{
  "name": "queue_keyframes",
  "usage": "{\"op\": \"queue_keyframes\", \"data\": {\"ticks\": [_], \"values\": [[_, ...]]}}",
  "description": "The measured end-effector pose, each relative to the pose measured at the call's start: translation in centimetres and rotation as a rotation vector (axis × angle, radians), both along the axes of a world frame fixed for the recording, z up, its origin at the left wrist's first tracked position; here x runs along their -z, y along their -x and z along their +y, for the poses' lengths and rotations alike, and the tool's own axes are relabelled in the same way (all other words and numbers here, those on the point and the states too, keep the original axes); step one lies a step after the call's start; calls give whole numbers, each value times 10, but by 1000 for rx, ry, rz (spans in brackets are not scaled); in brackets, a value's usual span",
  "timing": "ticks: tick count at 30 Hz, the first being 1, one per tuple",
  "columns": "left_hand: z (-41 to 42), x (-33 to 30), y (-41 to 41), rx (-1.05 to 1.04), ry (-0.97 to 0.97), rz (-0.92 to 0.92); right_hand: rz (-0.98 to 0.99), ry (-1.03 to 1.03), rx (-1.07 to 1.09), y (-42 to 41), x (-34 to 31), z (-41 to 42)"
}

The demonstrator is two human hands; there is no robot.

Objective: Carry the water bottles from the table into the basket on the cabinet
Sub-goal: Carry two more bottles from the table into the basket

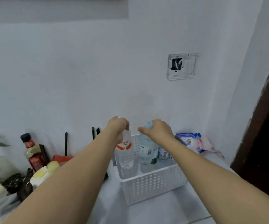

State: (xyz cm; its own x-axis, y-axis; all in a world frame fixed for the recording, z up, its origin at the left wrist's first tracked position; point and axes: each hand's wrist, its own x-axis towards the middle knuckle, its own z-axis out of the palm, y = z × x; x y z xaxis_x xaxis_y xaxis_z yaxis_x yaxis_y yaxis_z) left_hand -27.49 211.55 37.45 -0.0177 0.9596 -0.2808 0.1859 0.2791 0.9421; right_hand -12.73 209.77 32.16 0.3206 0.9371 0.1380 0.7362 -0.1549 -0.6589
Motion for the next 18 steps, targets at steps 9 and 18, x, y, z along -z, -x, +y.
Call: {"op": "queue_keyframes", "data": {"ticks": [9,18], "values": [[48,59,-5,-24,16,81,-242,-14,-147,3,33,28],[62,100,-1,-56,-56,123,-351,83,-241,12,46,45]]}}
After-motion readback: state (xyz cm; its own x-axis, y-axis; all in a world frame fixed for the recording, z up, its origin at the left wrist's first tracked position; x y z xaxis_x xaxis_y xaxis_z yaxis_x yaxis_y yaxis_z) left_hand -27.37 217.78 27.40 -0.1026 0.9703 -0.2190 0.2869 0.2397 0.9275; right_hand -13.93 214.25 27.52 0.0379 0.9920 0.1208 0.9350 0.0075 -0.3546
